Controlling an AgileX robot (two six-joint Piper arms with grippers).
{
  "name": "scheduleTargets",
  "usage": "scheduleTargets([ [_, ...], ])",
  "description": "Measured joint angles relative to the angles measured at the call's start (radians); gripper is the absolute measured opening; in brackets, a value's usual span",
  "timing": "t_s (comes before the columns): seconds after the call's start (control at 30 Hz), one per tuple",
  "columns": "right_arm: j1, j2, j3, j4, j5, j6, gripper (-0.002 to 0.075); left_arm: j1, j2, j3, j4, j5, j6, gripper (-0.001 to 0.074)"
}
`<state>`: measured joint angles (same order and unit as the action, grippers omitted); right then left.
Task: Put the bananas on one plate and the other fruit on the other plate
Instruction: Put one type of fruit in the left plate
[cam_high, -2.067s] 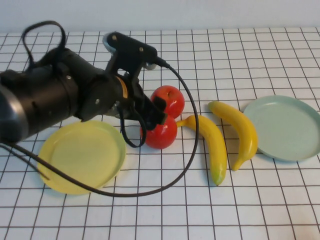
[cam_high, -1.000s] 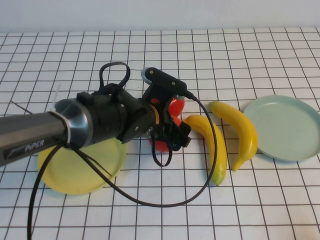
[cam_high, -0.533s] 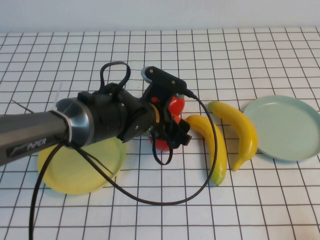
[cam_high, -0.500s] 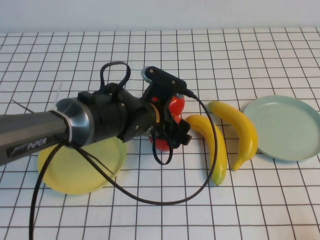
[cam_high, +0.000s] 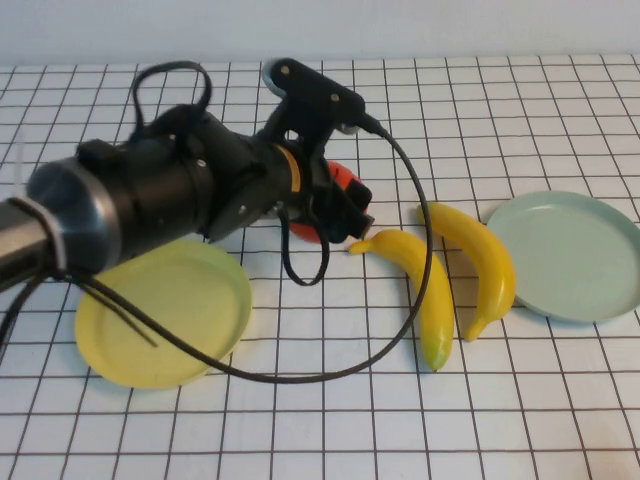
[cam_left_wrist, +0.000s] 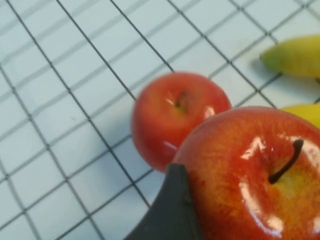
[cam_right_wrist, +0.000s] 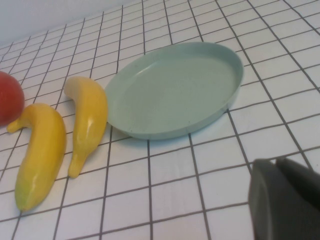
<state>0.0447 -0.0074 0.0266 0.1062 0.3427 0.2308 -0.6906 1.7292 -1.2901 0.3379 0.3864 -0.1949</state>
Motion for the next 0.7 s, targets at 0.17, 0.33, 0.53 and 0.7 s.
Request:
scheduleTargets([
  [0.17,0.000,0.000,0.000,0.000,0.000,0.000,-0.0016,0.009,-0.143,0.051,0.004,0.060,-0.001,0.0579],
  [0.33,0.000,0.000,0.000,0.000,0.000,0.000,-0.0016,0.089,-0.280,0.249,-0.026,0.013,-0.039,0.0579],
  [0.53,0.000,0.000,0.000,0.000,0.000,0.000,-0.0016,0.239,-0.383,0.485,-0.028,-0.116,-0.144,0.0579],
  [0.7,0.000,0.000,0.000,0.000,0.000,0.000,-0.0016,0.282,-0.386,0.515,-0.011,-0.104,-0.155,0.0579],
])
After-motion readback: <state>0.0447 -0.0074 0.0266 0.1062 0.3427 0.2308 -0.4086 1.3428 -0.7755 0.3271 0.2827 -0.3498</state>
